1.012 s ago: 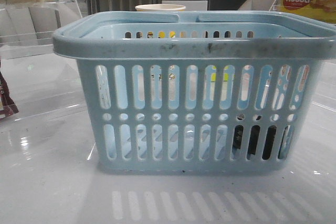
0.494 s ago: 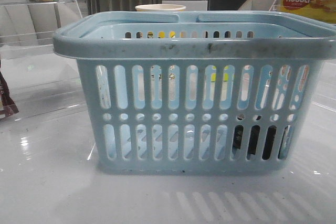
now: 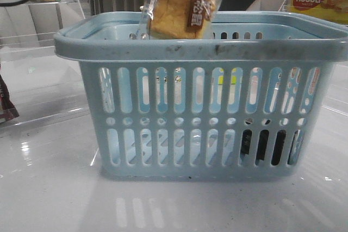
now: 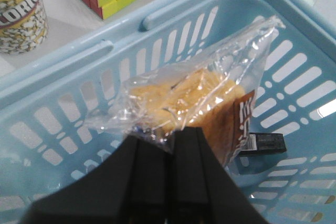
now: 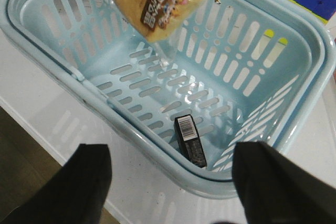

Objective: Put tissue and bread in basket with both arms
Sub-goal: 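Lift the wrapped bread with the left gripper and carry it over the basket, then open the left gripper to drop the bread into the basket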

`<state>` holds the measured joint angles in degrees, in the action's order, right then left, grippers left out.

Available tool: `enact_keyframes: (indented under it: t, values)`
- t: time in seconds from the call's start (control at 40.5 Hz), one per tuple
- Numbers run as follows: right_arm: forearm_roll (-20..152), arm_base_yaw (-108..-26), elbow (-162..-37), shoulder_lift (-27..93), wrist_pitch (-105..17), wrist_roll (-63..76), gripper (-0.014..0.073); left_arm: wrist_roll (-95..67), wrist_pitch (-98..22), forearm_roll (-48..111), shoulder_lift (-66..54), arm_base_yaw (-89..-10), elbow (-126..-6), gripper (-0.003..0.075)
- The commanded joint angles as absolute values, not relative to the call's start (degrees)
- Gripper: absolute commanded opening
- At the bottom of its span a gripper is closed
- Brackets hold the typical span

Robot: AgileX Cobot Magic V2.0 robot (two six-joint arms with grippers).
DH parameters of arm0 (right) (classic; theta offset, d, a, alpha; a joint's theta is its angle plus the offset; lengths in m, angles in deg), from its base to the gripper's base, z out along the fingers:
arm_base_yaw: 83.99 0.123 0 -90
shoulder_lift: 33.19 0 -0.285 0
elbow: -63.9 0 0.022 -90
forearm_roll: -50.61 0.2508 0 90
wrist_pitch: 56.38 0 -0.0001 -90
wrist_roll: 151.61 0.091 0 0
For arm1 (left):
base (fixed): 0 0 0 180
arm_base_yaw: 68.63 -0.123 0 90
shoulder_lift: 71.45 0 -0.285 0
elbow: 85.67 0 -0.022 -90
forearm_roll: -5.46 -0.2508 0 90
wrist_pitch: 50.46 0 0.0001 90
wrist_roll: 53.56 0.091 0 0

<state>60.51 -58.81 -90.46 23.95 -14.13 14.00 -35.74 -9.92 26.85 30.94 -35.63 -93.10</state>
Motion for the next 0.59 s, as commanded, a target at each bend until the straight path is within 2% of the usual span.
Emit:
enact_keyframes:
  t: [0.0,0.049,0.148,0.222,0.568]
  values:
    - [60.3,-58.8,-92.1,23.6,-17.7,13.6,0.0581,-35.7,-13.2,28.3,29.9,-35.1,-95.0,0.013]
    - [60.3,-58.8,-92.1,23.6,-17.7,13.6,0.0581,-35.7,-13.2,28.3,30.3,-35.1,-95.0,0.0177]
    - [60.3,-58.8,-92.1,23.6,-17.7,13.6,0.0581,-35.7,-13.0,28.3,30.4,-35.1,-95.0,0.0337]
    - [60.3,-58.8,-92.1,23.6,-17.7,13.6,0.0581,-35.7,-12.5,28.3,30.3,-35.1,-95.0,0.0412]
    - [60.3,-58.8,-92.1,23.6,-17.7,13.6,0.0581,-35.7,-4.0,28.4,21.2,-35.1,-94.6,0.0425]
